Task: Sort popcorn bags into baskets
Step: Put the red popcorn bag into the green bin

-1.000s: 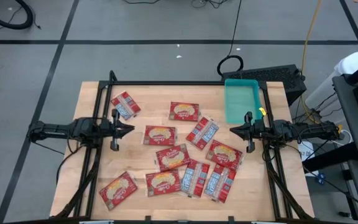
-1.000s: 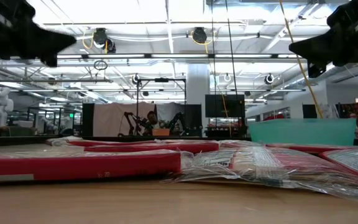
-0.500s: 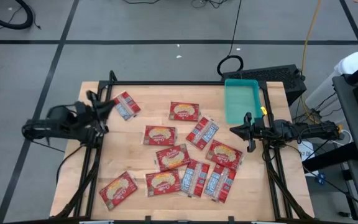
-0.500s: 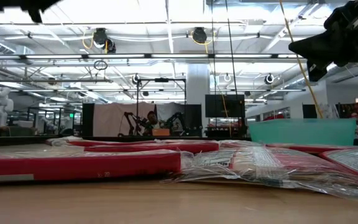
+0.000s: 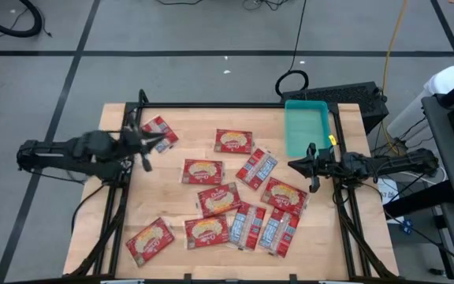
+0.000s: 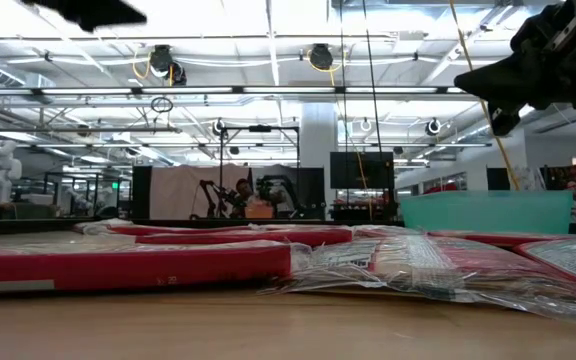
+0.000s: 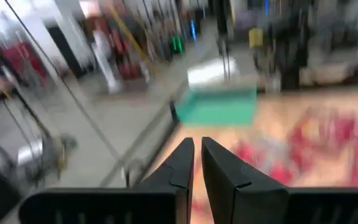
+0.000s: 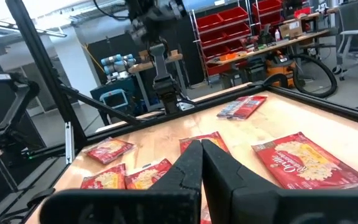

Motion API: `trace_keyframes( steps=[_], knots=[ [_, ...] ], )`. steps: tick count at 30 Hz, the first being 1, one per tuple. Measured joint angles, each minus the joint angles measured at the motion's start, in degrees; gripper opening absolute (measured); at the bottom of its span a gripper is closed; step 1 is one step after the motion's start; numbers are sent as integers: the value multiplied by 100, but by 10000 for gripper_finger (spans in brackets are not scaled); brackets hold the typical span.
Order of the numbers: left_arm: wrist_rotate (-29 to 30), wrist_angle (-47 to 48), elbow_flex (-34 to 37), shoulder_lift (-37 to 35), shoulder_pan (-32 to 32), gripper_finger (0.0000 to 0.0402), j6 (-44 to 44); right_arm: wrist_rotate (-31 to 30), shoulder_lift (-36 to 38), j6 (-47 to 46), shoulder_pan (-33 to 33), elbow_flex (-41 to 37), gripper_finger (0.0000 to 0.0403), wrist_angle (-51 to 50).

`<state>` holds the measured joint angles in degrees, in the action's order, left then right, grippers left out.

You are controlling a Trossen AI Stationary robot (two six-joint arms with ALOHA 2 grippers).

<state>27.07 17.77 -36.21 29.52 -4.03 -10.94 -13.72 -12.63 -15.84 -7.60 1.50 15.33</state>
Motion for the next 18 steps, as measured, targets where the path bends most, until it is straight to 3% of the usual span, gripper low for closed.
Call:
trace_keyframes(
  steps=[6, 11, 18],
  knots=[
    [44, 534, 0, 1034, 7, 55, 794, -112, -497, 279, 0, 0, 0, 603],
    [446, 1047, 0, 1790, 329, 117, 1579, -319, -807, 541, 11, 0, 0, 861],
    [414, 1720, 0, 2826, 1023, 191, 3122, -319, -1096, 790, 13, 0, 0, 1097]
  ],
)
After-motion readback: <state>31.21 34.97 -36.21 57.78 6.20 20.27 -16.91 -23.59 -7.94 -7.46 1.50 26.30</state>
